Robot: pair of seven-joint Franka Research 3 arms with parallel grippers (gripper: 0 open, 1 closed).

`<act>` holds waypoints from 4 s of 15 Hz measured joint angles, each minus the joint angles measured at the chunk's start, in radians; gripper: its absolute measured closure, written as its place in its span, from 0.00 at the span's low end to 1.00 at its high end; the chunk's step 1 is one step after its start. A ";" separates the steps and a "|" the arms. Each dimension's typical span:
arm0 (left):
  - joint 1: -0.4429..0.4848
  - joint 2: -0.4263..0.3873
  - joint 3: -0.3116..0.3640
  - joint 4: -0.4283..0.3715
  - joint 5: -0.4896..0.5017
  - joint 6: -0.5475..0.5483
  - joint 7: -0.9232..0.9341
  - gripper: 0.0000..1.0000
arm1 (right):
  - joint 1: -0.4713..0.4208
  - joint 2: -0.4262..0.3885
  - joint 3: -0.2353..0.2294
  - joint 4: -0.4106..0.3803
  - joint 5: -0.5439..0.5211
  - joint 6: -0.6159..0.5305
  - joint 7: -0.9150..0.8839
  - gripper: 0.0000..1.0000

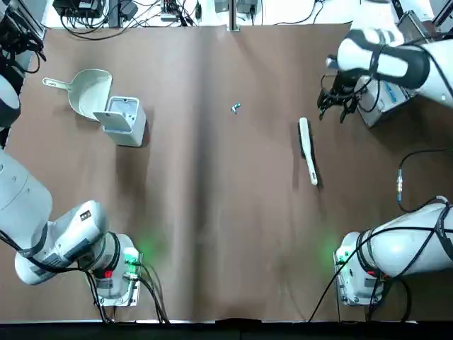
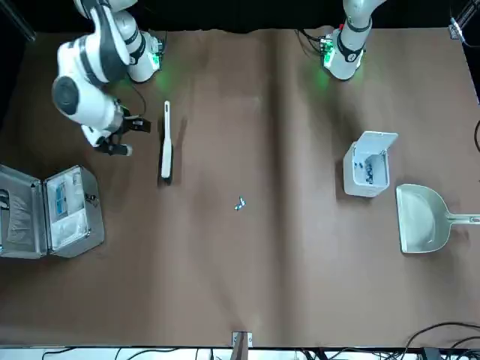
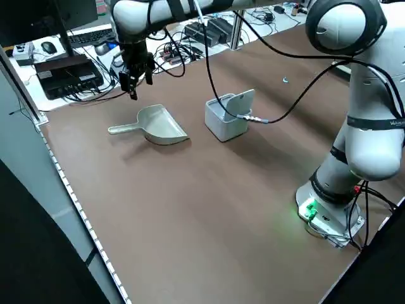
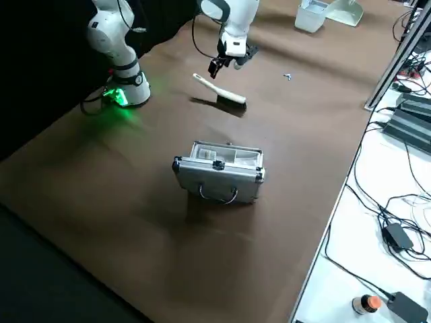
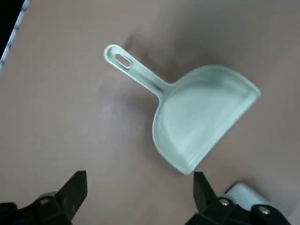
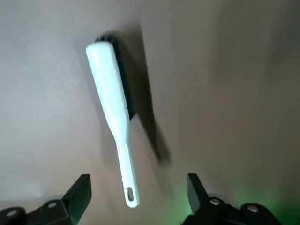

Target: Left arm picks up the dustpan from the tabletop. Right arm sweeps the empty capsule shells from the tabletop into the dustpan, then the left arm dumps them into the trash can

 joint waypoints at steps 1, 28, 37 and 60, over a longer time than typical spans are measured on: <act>-0.001 0.008 0.000 0.000 0.000 0.017 -0.084 0.00 | 0.019 0.000 0.000 -0.026 0.000 0.025 0.003 0.09; -0.011 0.374 0.051 0.104 0.067 0.400 -0.833 0.00 | 0.224 0.188 0.000 -0.192 0.003 0.305 0.054 0.30; -0.019 0.392 0.056 0.110 0.104 0.426 -0.833 0.03 | 0.225 0.202 0.000 -0.191 0.003 0.310 0.055 0.45; -0.039 0.359 0.059 0.145 0.126 0.411 -0.872 0.67 | 0.229 0.213 0.000 -0.177 0.004 0.312 0.055 0.64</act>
